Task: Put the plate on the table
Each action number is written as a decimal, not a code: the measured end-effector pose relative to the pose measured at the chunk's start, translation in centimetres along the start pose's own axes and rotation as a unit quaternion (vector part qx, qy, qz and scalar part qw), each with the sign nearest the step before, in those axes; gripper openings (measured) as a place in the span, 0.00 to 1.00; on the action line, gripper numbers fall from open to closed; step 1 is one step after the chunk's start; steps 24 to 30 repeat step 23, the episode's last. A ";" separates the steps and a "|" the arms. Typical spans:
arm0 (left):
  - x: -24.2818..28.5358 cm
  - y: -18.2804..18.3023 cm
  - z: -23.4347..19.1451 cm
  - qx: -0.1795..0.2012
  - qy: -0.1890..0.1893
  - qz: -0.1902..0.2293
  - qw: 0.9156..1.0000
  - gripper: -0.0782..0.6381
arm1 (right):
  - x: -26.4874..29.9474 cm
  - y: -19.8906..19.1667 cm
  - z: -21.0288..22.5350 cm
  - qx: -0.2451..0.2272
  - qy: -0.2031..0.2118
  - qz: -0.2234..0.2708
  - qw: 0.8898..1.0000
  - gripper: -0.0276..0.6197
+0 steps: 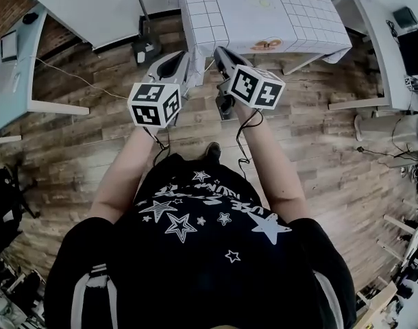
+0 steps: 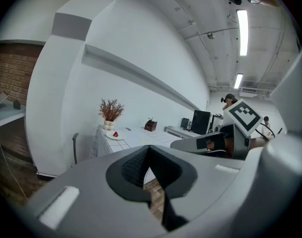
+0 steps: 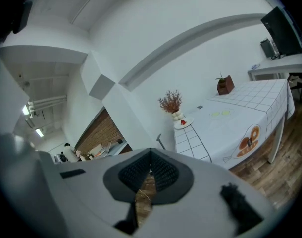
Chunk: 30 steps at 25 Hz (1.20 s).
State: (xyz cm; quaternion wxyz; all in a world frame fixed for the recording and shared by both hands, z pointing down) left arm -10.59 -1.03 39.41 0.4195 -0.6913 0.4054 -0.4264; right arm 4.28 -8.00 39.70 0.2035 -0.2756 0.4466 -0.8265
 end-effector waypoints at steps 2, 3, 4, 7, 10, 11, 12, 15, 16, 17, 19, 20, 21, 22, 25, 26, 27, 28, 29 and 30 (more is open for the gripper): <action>-0.9 0.3 -1.3 -0.004 0.000 0.002 1.000 0.12 | 0.5 -0.2 -1.5 -0.012 -0.003 -0.002 1.000 0.06; -1.4 0.5 -1.8 -0.006 -0.001 0.003 1.000 0.12 | 0.7 -0.4 -2.2 -0.014 -0.005 -0.002 1.000 0.06; -1.8 0.7 -2.2 -0.007 -0.003 0.005 1.000 0.12 | 0.8 -0.6 -2.8 -0.016 -0.006 -0.003 1.000 0.06; -3.1 1.0 -2.9 -0.004 -0.015 0.010 1.000 0.12 | 0.9 -1.1 -4.6 -0.022 -0.011 -0.002 1.000 0.06; -4.2 1.1 -3.4 -0.002 -0.030 0.013 0.999 0.12 | 0.7 -1.3 -6.4 -0.040 -0.021 0.004 0.999 0.06; -4.6 1.0 -3.5 -0.003 -0.035 0.013 0.999 0.12 | 0.6 -1.5 -7.0 -0.046 -0.024 0.006 0.999 0.06; -4.9 0.9 -3.8 -0.003 -0.039 0.012 0.999 0.12 | 0.5 -1.7 -7.6 -0.052 -0.026 0.007 0.998 0.06; -6.0 0.4 -4.5 -0.008 -0.048 0.010 0.999 0.12 | 0.3 -2.7 -9.2 -0.060 -0.033 0.005 0.998 0.06; -6.4 0.3 -4.7 -0.010 -0.052 0.010 0.999 0.12 | 0.2 -3.2 -9.7 -0.060 -0.036 0.005 0.998 0.06; -6.9 0.0 -4.9 -0.012 -0.056 0.009 0.998 0.12 | 0.0 -3.6 -10.2 -0.060 -0.040 0.005 0.997 0.06; -7.8 -0.4 -5.3 -0.016 -0.065 0.007 0.998 0.12 | -0.4 -4.4 -11.1 -0.060 -0.049 0.006 0.997 0.06; -8.2 -0.7 -5.6 -0.019 -0.068 0.006 0.997 0.12 | -0.6 -4.7 -11.5 -0.061 -0.053 0.007 0.997 0.06; -8.5 -0.9 -5.9 -0.021 -0.070 0.004 0.997 0.12 | -0.7 -5.1 -12.0 -0.062 -0.057 0.007 0.996 0.06; -8.9 -1.2 -6.2 -0.024 -0.072 0.002 0.997 0.12 | -0.8 -5.5 -12.4 -0.065 -0.061 0.006 0.996 0.06; -9.3 -1.5 -6.6 -0.026 -0.074 0.001 0.997 0.12 | -0.8 -5.8 -12.8 -0.067 -0.064 0.006 0.996 0.06; -9.3 -1.5 -6.6 -0.026 -0.074 0.001 0.997 0.12 | -0.8 -5.8 -12.8 -0.067 -0.064 0.006 0.996 0.06; -9.3 -1.5 -6.6 -0.026 -0.074 0.001 0.997 0.12 | -0.8 -5.8 -12.8 -0.067 -0.064 0.006 0.996 0.06; -9.3 -1.5 -6.6 -0.026 -0.074 0.001 0.997 0.12 | -0.8 -5.8 -12.8 -0.067 -0.064 0.006 0.996 0.06; -9.3 -1.5 -6.6 -0.026 -0.074 0.001 0.997 0.12 | -0.8 -5.8 -12.8 -0.067 -0.064 0.006 0.996 0.06; -9.3 -1.5 -6.6 -0.026 -0.074 0.001 0.997 0.12 | -0.8 -5.8 -12.8 -0.067 -0.064 0.006 0.996 0.06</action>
Point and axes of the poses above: the fingertips, and each gripper's own axes: x forward along the fingers, z to its right, y out of its top, the point moved 7 cm from there along -x, backward along the fingers, and after that the axes turned 4 degrees about -x, right-handed, at the moved point
